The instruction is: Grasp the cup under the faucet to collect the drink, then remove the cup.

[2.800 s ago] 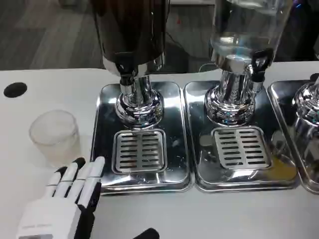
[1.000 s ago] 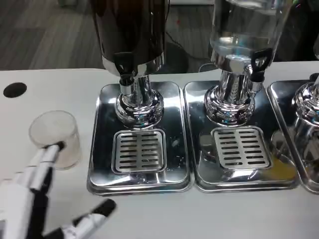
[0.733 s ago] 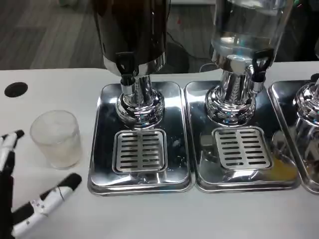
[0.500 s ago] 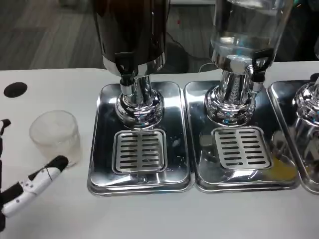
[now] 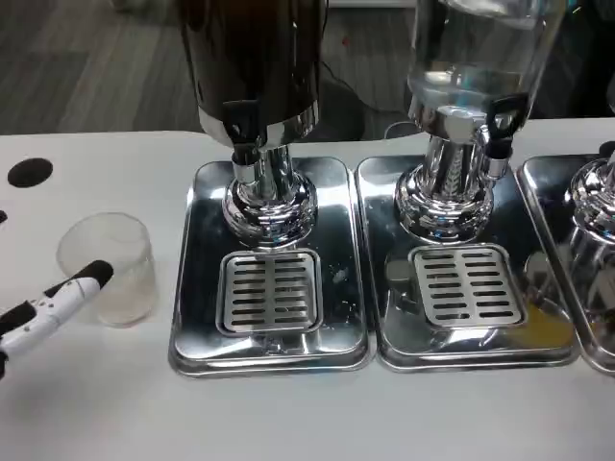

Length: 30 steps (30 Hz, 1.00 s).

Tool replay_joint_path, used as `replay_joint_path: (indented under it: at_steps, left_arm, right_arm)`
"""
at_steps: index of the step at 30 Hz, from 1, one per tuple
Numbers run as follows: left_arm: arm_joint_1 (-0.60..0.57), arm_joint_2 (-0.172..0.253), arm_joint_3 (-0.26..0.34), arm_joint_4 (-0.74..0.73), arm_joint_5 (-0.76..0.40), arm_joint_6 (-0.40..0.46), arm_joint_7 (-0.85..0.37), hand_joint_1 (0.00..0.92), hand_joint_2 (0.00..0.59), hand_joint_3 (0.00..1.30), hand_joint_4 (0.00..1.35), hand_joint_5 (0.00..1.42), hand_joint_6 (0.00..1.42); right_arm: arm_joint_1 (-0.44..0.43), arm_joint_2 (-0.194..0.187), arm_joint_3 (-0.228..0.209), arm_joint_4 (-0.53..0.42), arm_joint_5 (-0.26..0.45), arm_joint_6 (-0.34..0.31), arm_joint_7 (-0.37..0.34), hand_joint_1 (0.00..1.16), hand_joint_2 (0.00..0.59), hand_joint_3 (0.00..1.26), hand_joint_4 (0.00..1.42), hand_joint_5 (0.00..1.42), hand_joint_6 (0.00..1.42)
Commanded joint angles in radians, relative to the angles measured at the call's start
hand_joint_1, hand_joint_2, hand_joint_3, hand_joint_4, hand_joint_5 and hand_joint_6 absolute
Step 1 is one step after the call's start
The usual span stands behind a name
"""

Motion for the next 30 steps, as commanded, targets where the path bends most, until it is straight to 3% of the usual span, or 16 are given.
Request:
replay_joint_path:
  at_steps: [1,11,19,25,30]
  left_arm:
    - [-0.076,0.032,-0.041,0.083,0.007,0.031,-0.012,0.057,0.047,0.14,0.13,0.39,0.57]
    - [-0.215,0.06,-0.159,0.214,0.023,0.074,-0.004,0.07,0.046,0.15,0.16,0.43,0.59]
    - [-0.303,0.074,-0.268,0.288,0.067,0.102,-0.018,0.197,0.066,0.17,0.21,0.5,0.65]
    - [-0.345,0.088,-0.316,0.318,0.091,0.125,-0.035,0.286,0.074,0.2,0.28,0.56,0.72]
    - [-0.368,0.096,-0.353,0.333,0.101,0.146,-0.044,0.319,0.064,0.31,0.38,0.66,0.82]
  right_arm:
    - [0.01,0.017,0.005,-0.028,0.02,-0.014,0.026,0.28,0.445,0.2,0.01,0.01,0.0]
    - [0.021,0.028,-0.008,-0.032,0.048,-0.027,0.055,0.29,0.444,0.21,0.01,0.01,0.0]
    - [0.016,0.031,-0.009,-0.015,0.08,-0.048,0.072,0.29,0.444,0.21,0.01,0.01,0.0]
    - [0.006,0.03,-0.01,0.0,0.105,-0.059,0.086,0.29,0.444,0.22,0.02,0.02,0.0]
    - [-0.012,0.031,-0.006,0.022,0.124,-0.07,0.098,0.29,0.446,0.22,0.02,0.02,0.0]
